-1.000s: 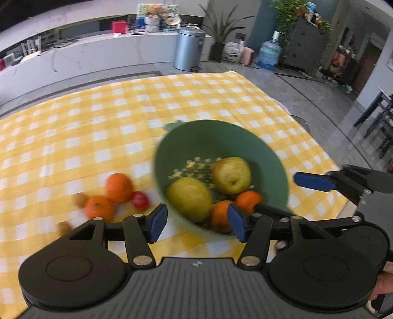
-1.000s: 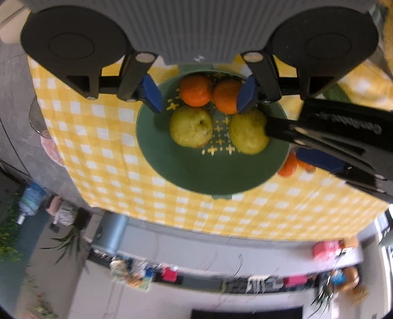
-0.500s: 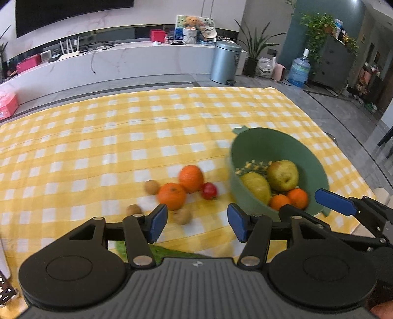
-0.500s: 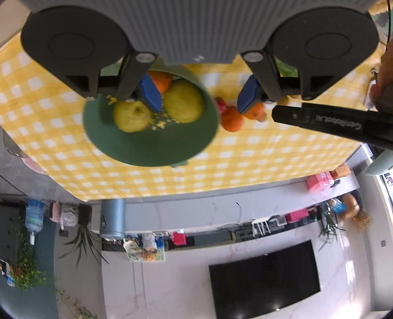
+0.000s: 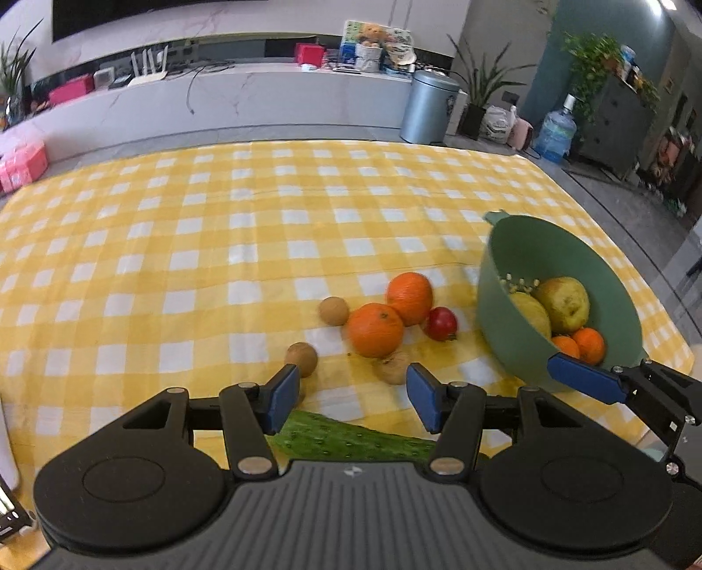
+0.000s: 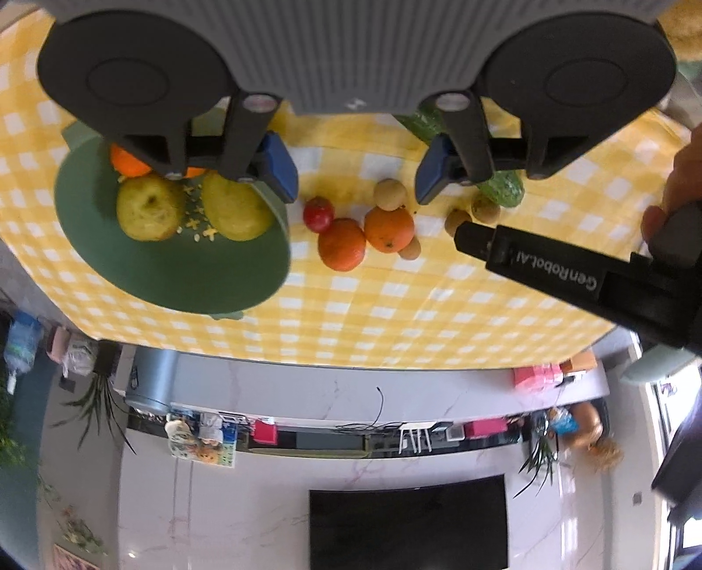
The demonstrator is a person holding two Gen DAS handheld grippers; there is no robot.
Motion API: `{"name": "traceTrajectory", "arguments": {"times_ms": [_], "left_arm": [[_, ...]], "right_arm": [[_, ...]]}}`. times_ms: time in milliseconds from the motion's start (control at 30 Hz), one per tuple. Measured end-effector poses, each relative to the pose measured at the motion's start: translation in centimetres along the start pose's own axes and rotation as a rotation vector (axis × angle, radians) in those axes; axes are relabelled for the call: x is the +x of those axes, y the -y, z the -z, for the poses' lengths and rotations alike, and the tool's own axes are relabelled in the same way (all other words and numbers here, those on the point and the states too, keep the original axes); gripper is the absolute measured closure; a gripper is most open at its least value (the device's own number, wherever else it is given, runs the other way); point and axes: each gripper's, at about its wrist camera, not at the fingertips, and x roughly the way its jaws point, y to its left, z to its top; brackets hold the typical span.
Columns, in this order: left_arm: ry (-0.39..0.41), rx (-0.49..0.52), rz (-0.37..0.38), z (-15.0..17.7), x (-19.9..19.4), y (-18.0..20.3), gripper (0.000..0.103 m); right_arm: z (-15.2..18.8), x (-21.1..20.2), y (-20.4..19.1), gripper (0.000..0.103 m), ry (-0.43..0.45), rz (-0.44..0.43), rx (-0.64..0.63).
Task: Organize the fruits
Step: 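Open both tools to release the oranges and withdraw from the colander, then grasp a brown kiwi with the left tool while the right tool grasps another kiwi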
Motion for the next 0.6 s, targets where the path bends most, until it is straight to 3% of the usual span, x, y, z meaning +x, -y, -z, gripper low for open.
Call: {"name": "traceTrajectory", "arguments": {"times_ms": [267,600], "left_arm": [[0.006,-0.051,0.025,0.5,1.0,-2.5,0.037],[-0.001,-0.017,-0.003,0.4,4.1,-2.4,0.042]], "right_arm": [[-0.2,2.5,-1.2,0.068,-0.002,-0.004,-0.077],[-0.2,6.3,-1.4,0.07,-0.015,-0.049,-0.068]]}}
